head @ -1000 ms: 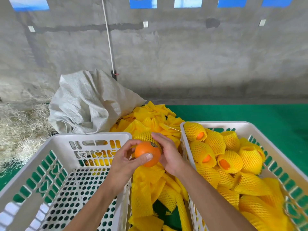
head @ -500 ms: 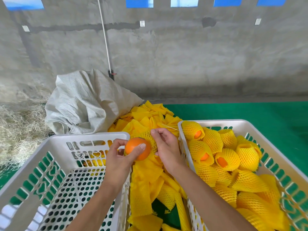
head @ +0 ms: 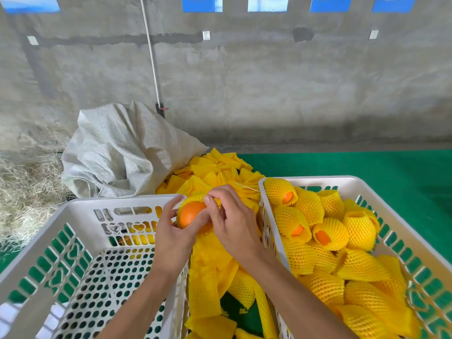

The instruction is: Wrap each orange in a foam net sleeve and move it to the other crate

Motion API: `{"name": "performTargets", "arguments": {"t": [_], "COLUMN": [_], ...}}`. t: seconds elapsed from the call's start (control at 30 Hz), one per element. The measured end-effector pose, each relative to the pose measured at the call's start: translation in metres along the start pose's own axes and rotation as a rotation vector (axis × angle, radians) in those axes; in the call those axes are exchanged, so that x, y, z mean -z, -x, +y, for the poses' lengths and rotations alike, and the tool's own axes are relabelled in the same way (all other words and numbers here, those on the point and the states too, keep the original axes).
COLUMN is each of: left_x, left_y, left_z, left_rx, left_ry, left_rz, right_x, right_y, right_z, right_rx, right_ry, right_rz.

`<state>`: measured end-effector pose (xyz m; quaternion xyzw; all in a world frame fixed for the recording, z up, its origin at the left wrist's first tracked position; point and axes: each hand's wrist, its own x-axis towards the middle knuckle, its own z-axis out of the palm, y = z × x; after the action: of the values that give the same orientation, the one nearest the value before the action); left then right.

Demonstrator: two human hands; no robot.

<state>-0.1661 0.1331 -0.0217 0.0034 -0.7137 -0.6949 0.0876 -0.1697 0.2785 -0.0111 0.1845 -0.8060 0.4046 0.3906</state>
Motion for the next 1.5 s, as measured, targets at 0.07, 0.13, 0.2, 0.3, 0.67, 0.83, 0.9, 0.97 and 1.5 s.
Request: {"name": "performTargets", "arguments": {"t": [0.07, 0.13, 0.2, 0.3, 0.67, 0.83, 0.9, 0.97, 1.5], "left_x": [0.001, 0.002, 0.004, 0.004, 0.001, -0.001, -0.001, -0.003, 0.002], "left_y": [0.002, 0.003, 0.002, -0.002, 0.0, 0.001, 0.001, 0.001, -0.001], "left_z": [0.001, 0.002, 0.001, 0.0, -0.001, -0.002, -0.003, -0.002, -0.006], "left_rx": [0.008, 0.02, 0.047, 0.064, 0.02, -0.052, -0.05, -0.046, -0.066], "left_ry": [0.076, 0.162, 0.195, 0.2, 0.142, 0.092, 0.085, 0.074, 0.205], "left_rz": [-0.011, -0.009, -0.003, 0.001, -0.089, -0.05, -0.03, -0.009, 0.111], "right_x": [-0.001, -0.002, -0.001, -0.003, 0.004, 0.008, 0.01, 0.012, 0.0], "right_y": [0.001, 0.004, 0.007, 0.009, 0.003, 0.001, 0.001, 0.001, 0.004], "right_z": [0.001, 0.003, 0.004, 0.001, 0.015, 0.016, 0.014, 0.011, -0.003], "right_rx": [-0.074, -0.177, -0.253, -0.306, -0.361, -0.238, -0.205, -0.16, 0.003], "right_ry": [-0.042, -0.102, -0.166, -0.244, -0.083, 0.063, 0.135, 0.167, 0.165], "right_rz": [-0.027, -0.115, -0.229, -0.275, -0.145, -0.209, -0.184, -0.167, -0.168]}}
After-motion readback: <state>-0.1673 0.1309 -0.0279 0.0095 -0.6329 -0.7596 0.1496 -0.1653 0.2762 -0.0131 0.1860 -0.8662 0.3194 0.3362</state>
